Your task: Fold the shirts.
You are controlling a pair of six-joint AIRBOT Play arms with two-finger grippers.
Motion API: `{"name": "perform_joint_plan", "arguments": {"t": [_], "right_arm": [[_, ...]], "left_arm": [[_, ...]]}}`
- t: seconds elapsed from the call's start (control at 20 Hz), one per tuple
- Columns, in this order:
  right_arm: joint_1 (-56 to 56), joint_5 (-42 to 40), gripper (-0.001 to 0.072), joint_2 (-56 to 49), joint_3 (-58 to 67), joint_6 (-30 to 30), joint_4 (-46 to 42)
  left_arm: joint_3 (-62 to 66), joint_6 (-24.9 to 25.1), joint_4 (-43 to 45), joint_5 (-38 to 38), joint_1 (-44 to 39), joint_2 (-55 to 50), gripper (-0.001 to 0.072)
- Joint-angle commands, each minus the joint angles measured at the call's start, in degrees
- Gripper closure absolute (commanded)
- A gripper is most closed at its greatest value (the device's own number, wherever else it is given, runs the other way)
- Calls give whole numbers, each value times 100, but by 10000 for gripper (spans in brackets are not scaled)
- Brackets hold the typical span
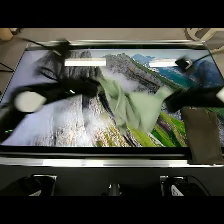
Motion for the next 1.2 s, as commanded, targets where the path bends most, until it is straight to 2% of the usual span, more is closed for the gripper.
{"name": "perform_joint_plan", "arguments": {"t": [0.0, 0.1, 0.25, 0.35, 0.45, 0.6, 0.7, 0.75, 0.8, 0.9, 1.0, 1.05, 1.15], "right_arm": [[-2, -774, 691, 1025, 2022, 162, -461], [-2, -1084, 691, 1458, 2227, 470, -295], [-2, -1086, 691, 1716, 2227, 472, -306], [-2, -1080, 691, 1729, 2227, 472, -326], [-2, -951, 691, 1679, 2227, 474, -398], [-2, 188, 690, 1357, 2227, 494, -739], [-2, 1574, 690, 839, 2111, 487, -1237], [-2, 2009, 690, 525, 1888, 490, -1493], [-2, 2114, 690, 236, 1578, 490, -1617], [0, 1276, 689, -341, 715, 492, -1585], [-2, -595, 689, -1001, 28, 610, -1513], [-2, -1322, 689, -1399, -39, 973, -1329], [0, -2146, 689, -2068, -20, 1633, -525]], "left_arm": [[837, -540, 1128, 98, 299, 1403, 681], [833, -621, 1193, 247, 293, 1980, 681], [833, -619, 1233, -42, 297, 2420, 681], [835, -627, 1554, -63, 297, 2621, 681], [835, -898, 2050, -33, 297, 2704, 680], [804, -1158, 2697, -275, 297, 2590, 680], [568, -1163, 2778, -846, 343, 2334, 680], [289, -1158, 2778, -1167, 343, 2179, 680], [-63, -1158, 2778, -1394, 343, 2041, 680], [-1008, -1338, 2778, -1307, 343, 1764, 680], [-1860, -1742, 2771, -822, 332, 1464, 679], [-2094, -1908, 2771, -706, 332, 1322, 678], [-2275, -2131, 2771, -699, 332, 1054, 678]]}}
